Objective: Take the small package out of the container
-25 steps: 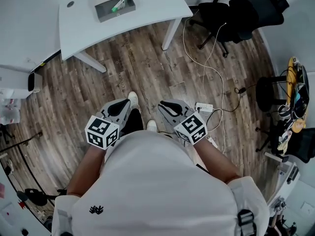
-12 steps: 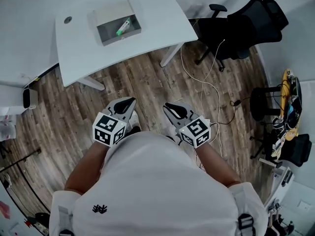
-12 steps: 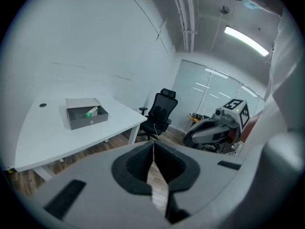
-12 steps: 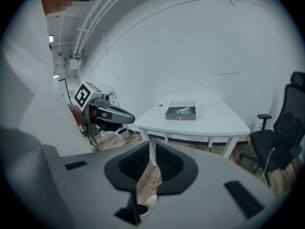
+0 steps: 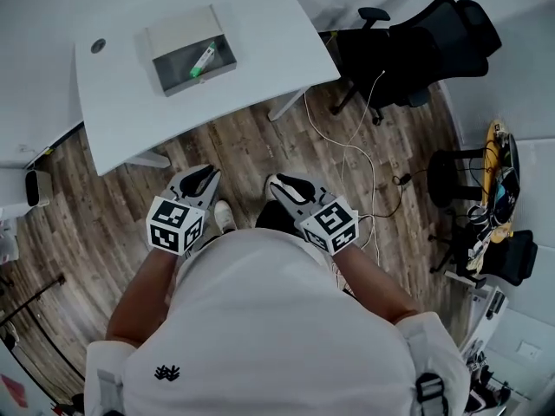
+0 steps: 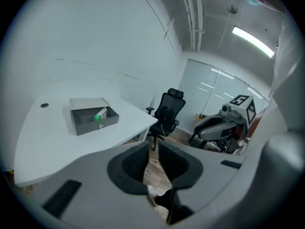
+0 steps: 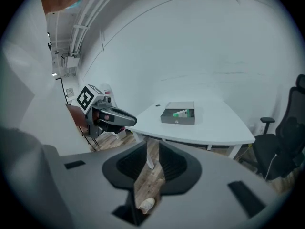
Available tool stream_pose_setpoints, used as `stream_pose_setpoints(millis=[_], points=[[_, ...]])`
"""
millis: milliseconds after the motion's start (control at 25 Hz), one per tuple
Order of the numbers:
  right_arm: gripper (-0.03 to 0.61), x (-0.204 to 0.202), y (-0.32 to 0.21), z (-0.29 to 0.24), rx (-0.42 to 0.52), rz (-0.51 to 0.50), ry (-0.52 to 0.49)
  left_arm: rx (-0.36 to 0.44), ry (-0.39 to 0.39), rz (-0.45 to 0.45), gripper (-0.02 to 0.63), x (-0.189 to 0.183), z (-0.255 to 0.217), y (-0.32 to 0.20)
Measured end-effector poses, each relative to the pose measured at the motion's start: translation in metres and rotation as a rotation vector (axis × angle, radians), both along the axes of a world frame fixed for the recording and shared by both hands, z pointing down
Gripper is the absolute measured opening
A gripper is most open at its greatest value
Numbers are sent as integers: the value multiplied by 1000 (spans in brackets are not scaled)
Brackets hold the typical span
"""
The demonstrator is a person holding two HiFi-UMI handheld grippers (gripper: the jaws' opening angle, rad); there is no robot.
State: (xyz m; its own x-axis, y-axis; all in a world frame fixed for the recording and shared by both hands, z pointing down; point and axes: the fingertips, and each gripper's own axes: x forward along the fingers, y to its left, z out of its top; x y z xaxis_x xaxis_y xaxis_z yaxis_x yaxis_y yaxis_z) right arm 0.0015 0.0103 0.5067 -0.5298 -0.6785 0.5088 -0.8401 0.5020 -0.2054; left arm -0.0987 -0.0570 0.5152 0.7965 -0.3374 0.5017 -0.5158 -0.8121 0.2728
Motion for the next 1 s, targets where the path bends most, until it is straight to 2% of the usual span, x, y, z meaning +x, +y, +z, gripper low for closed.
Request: stream_pose_setpoints(millis=[280,560,1000], points=[[100,30,-50,5,16,-61,-30,14,-30,-88,78,19,4,-53],[100,75,-115,6,19,-173,-62,31,-114,-221,95,45,12,-118],[98,123,-184,18,-2,-255,-115,90,-352,-364,118,28,42,-233]])
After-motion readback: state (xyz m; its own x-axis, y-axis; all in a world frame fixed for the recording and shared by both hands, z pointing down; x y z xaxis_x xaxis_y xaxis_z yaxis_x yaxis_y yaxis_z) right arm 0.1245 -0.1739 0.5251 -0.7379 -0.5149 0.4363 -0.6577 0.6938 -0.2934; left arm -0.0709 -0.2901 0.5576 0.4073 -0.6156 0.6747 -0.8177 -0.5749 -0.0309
